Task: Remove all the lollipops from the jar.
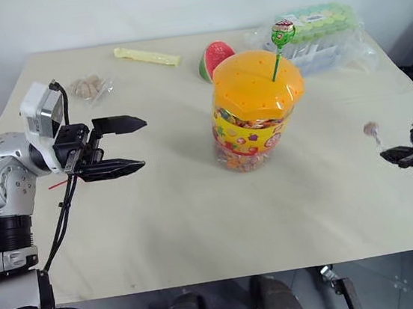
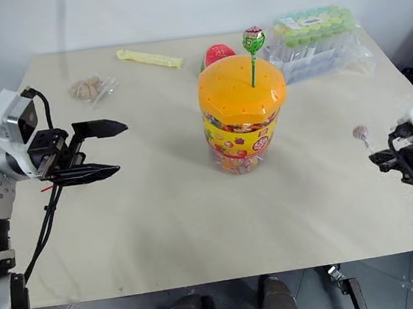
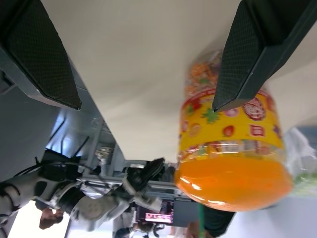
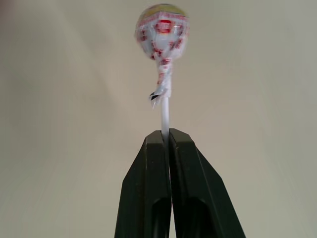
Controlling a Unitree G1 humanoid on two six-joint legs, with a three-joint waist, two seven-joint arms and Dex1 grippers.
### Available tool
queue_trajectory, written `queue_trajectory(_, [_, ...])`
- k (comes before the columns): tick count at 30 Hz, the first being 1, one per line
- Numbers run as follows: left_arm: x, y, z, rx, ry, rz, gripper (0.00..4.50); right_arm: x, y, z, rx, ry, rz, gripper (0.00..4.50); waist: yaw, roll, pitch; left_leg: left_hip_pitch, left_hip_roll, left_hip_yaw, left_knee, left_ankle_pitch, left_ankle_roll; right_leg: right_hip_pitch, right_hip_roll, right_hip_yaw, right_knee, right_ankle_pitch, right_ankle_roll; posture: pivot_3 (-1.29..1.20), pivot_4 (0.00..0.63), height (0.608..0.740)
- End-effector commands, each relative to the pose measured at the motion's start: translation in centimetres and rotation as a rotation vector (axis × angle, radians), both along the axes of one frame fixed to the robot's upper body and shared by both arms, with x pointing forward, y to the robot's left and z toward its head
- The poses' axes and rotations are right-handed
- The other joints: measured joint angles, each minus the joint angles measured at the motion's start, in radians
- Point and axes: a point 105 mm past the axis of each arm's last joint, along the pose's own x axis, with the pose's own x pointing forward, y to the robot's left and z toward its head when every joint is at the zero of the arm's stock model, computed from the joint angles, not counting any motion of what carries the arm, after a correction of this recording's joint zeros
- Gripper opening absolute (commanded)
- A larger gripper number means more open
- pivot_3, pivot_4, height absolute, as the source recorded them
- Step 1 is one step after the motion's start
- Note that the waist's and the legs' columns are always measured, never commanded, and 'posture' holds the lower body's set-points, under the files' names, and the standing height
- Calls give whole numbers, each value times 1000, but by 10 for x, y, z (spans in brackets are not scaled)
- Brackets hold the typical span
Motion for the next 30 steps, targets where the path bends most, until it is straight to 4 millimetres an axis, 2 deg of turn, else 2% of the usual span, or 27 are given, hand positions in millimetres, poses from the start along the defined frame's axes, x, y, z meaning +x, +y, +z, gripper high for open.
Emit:
queue_trajectory(1, [-15,4,11,-18,-56,-61,4500,5,-17,0,-36,-48,-115,29,-2,0,0,0,0,0,0,0,0,0,0,0,0,0,0,0,150,740])
queue_trajectory(9, [-19,13,18,-89,-64,-1,4500,12,-11,-20,43,-27,-127,29,-5,0,0,0,0,0,0,0,0,0,0,0,0,0,0,0,150,740])
queue_trajectory(18, [-19,19,21,-102,-71,39,4500,5,-2,-31,87,1,-82,29,-2,0,0,0,0,0,0,0,0,0,0,0,0,0,0,0,150,740])
queue_trajectory(19, [-19,20,22,-104,-73,42,4500,3,1,-31,89,5,-68,485,-2,0,0,0,0,0,0,0,0,0,0,0,0,0,0,0,150,740])
queue_trajectory(21, [-18,20,23,-106,-76,46,4500,-1,6,-29,100,6,-35,985,-3,0,0,0,0,0,0,0,0,0,0,0,0,0,0,0,150,740])
queue_trajectory(27, [-13,23,27,-111,-87,70,4500,-15,14,-21,112,-3,12,3079,1,0,0,0,0,0,0,0,0,0,0,0,0,0,0,0,150,740])
queue_trajectory(30, [-10,25,28,-116,-88,79,4500,-22,20,-10,116,-30,58,4087,4,0,0,0,0,0,0,0,0,0,0,0,0,0,0,0,150,740])
